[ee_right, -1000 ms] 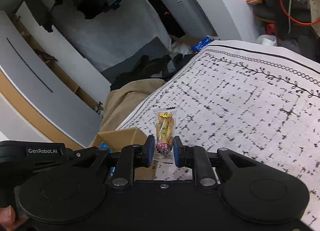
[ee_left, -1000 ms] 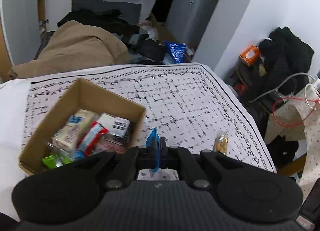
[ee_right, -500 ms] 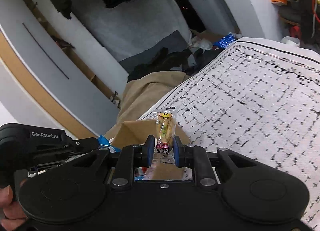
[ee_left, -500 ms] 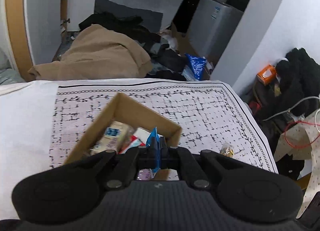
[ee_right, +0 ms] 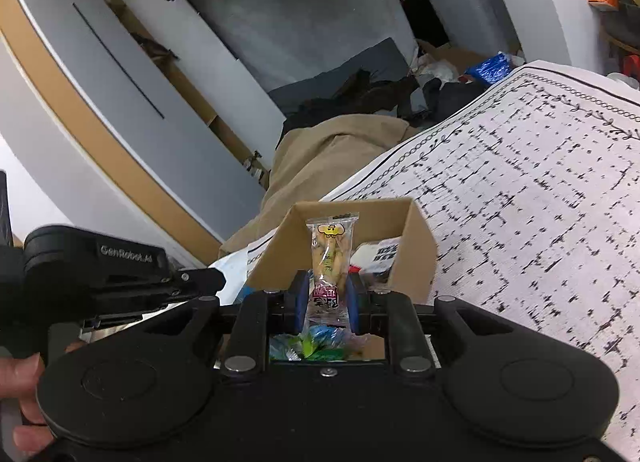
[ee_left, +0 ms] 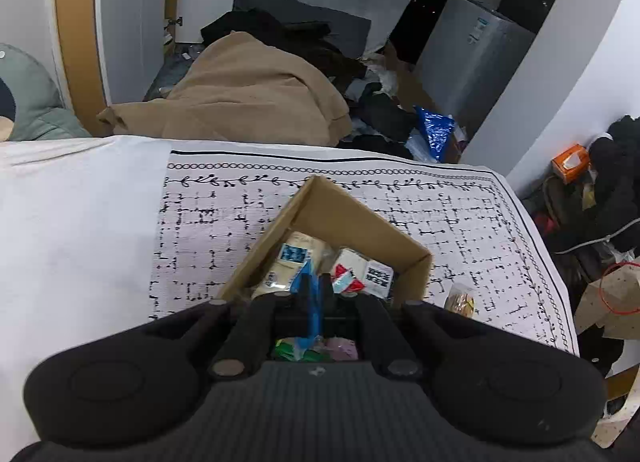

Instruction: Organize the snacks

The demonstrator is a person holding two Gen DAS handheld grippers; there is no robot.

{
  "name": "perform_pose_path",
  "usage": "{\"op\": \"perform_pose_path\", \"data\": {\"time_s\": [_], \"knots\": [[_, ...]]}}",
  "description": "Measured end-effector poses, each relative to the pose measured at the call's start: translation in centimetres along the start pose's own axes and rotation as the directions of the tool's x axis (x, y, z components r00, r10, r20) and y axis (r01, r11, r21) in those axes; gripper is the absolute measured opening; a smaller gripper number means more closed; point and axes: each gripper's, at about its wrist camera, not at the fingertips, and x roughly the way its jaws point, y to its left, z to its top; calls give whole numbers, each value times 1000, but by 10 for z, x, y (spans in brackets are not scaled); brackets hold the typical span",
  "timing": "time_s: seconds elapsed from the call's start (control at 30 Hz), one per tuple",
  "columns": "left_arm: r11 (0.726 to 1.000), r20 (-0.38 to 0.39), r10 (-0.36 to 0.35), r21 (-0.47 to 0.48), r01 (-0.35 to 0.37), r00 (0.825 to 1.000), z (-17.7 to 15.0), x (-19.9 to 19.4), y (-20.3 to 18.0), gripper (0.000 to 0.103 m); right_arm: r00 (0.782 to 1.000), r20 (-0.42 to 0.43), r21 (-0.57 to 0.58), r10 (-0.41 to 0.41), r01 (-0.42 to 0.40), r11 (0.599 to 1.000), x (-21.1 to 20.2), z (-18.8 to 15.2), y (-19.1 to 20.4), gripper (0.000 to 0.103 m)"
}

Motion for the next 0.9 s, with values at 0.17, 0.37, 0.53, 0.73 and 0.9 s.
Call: {"op": "perform_pose_path", "data": {"time_s": [0.17, 0.37, 0.53, 0.73, 0.9], "knots": [[1000, -31, 19, -22, -19, 999, 0, 3, 5, 5, 1000, -20, 2, 2, -2, 1000, 8, -2, 13, 20], [999, -39, 25, -46, -27, 999, 2, -1, 9, 8, 1000, -29, -27, -6, 6, 1000, 12, 1, 29, 22], [998, -50, 34, -57, -37, 998, 6, -5, 15, 28, 1000, 3, -37, -27, 27, 999, -2, 3, 37, 52], [998, -49, 15, -57, -18, 999, 1, -15, 12, 61, 997, 32, -28, -75, 76, 997, -29, 10, 40, 54], [999, -55, -21, -37, 19, 998, -2, -26, 9, 73, 992, 45, -12, -121, 122, 992, -48, 12, 40, 57]]}}
